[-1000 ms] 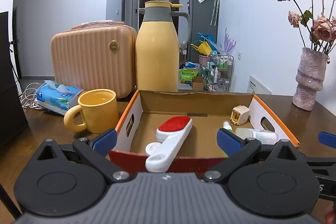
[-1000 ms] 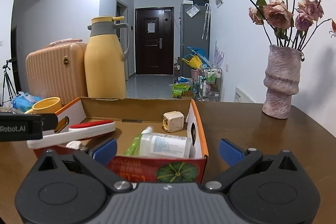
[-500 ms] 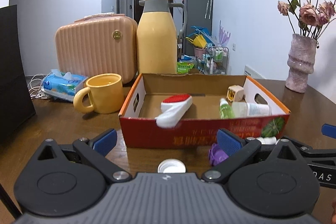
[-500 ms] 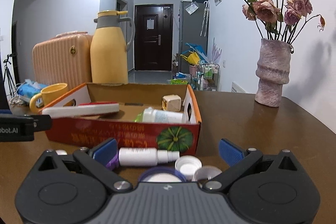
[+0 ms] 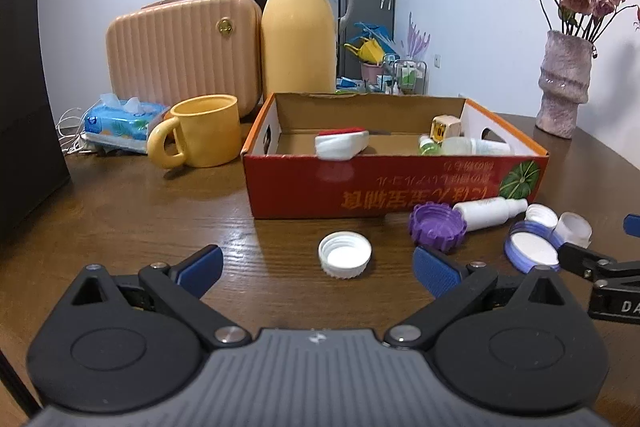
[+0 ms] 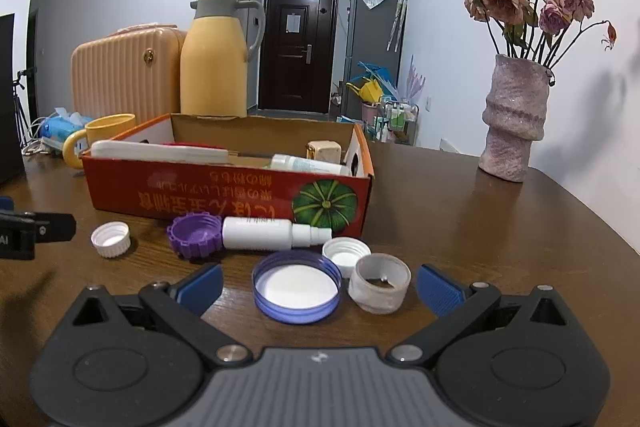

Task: Organize rigid objects
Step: 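Close the right tool on the blue-rimmed round lid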

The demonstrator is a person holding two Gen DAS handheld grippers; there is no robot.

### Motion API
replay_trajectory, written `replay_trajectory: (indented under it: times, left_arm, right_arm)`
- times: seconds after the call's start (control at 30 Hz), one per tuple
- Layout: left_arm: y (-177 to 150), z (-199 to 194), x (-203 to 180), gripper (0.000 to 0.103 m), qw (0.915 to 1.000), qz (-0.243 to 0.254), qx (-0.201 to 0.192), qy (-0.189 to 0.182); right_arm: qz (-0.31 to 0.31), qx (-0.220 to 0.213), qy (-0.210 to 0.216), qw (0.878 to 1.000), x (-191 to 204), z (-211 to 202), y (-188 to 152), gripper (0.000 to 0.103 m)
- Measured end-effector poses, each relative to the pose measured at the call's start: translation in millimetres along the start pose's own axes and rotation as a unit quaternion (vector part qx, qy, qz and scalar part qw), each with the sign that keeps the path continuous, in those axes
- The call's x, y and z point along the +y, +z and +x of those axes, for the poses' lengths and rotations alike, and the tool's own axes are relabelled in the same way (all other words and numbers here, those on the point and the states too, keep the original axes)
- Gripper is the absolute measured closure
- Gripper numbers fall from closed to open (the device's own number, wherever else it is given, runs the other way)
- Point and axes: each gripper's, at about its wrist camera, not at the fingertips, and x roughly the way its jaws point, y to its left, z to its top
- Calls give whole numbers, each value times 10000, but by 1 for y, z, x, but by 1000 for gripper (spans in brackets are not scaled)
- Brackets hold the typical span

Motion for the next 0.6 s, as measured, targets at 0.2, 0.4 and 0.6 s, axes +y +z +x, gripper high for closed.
replay_trajectory:
  times: [0.2, 0.4, 0.6]
  left_arm:
    - [-2, 3, 2, 0, 10000, 4, 53, -1]
    - [-2, 8, 4, 0, 9999, -26, 142, -23]
    - [-2, 13, 6, 0, 9997, -70, 226, -9]
  right_arm:
    - [16, 69, 11, 10000, 0, 3, -3, 0]
    - [12, 268, 165, 9995, 1, 15, -4, 2]
    - [-84, 491, 204, 9986, 5, 39, 0, 10]
